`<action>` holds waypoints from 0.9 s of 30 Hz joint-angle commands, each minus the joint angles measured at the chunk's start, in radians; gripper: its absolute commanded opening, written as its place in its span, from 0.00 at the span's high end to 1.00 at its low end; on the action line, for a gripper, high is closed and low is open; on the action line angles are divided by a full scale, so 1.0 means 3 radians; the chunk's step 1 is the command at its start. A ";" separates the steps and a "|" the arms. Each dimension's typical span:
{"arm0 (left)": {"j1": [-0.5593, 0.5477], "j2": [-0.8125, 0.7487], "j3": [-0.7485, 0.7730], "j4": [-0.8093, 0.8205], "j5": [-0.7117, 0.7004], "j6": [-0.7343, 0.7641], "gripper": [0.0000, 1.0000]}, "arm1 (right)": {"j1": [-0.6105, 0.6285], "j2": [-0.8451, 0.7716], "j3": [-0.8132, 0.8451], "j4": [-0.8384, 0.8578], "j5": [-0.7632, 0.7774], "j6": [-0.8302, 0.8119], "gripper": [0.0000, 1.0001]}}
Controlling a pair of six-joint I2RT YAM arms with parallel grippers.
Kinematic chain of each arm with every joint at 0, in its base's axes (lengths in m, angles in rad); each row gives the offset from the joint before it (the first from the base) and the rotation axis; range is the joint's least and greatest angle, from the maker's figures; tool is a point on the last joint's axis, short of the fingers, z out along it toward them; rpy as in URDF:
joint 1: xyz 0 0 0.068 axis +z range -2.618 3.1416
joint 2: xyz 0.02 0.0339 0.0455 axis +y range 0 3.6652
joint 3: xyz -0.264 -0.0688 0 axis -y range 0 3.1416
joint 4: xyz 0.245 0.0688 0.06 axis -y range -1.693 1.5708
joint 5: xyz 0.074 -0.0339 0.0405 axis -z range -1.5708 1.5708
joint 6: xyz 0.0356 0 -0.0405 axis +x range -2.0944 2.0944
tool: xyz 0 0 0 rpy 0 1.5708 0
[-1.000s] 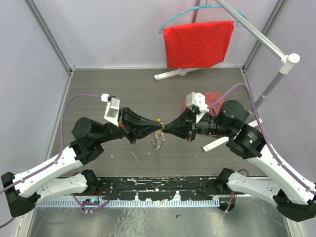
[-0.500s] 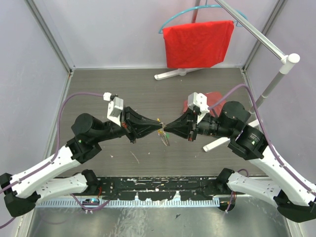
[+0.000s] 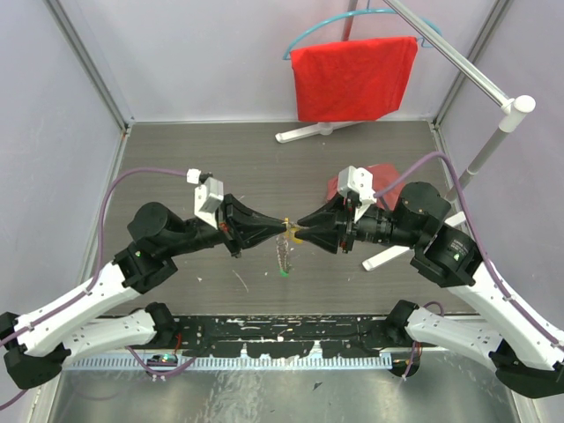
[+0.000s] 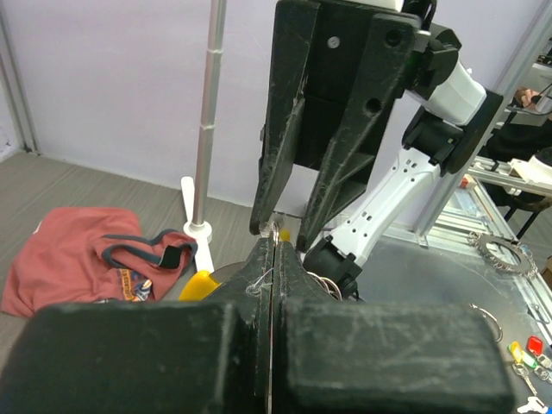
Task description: Put the keys on the keyring
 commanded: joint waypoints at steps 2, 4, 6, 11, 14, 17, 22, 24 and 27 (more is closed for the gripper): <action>-0.0012 -0.0041 0.0185 -0.0250 -0.0157 0.0128 1.00 | 0.0002 -0.0007 0.0135 0.0092 0.0112 -0.0075 0.48; -0.0009 -0.0064 0.0187 -0.0375 -0.0298 0.0187 1.00 | 0.0003 -0.0051 0.0124 0.0073 0.0209 -0.0096 0.41; -0.0006 -0.0096 0.0187 -0.0523 -0.0443 0.0249 1.00 | 0.0004 -0.0088 0.0137 0.0021 0.0329 -0.0134 0.37; -0.0007 -0.0042 0.0272 -0.1031 -0.0867 0.0443 1.00 | 0.0002 -0.0166 0.0157 -0.0082 0.0677 -0.0189 0.28; -0.0005 0.0010 0.0259 -0.1285 -0.1169 0.0582 1.00 | 0.0004 -0.0214 0.0121 -0.0087 0.0940 -0.0157 0.25; 0.0002 0.0079 0.0220 -0.1501 -0.1489 0.0630 1.00 | 0.0001 -0.0267 0.0074 -0.0085 0.1188 -0.0141 0.19; 0.0117 0.0321 0.0222 -0.1879 -0.1980 0.0624 1.00 | 0.0001 -0.0298 0.0061 -0.0111 0.1290 -0.0117 0.00; 0.0207 0.0420 0.0217 -0.1985 -0.2096 0.0607 1.00 | 0.0001 -0.0312 0.0049 -0.0115 0.1294 -0.0129 0.00; 0.0330 0.0604 0.0219 -0.2037 -0.2141 0.0653 1.00 | 0.0004 -0.0335 0.0035 -0.0126 0.1293 -0.0139 0.00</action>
